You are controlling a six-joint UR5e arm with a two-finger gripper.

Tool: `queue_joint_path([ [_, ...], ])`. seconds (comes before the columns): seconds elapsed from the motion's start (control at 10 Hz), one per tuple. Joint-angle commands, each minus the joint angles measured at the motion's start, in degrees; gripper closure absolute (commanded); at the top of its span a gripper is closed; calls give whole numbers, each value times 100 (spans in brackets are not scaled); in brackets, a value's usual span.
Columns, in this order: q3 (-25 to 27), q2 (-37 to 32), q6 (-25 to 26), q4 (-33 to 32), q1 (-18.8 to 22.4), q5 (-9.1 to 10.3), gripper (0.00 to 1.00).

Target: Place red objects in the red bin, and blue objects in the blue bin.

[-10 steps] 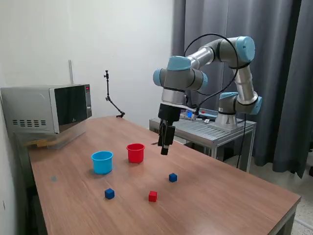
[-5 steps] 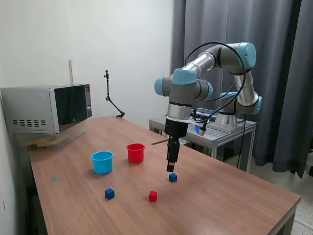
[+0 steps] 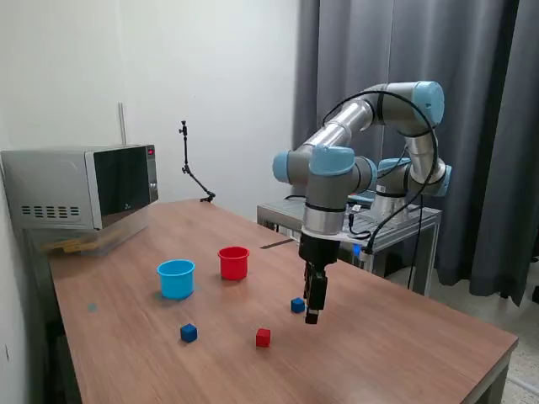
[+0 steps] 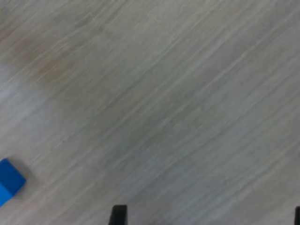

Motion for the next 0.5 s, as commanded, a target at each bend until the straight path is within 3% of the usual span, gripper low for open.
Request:
queue_joint_path([
  [0.0,-80,230,-1,-5,-14,-1,0],
  [0.4,-142,302,-114,-23,-348,-28,0],
])
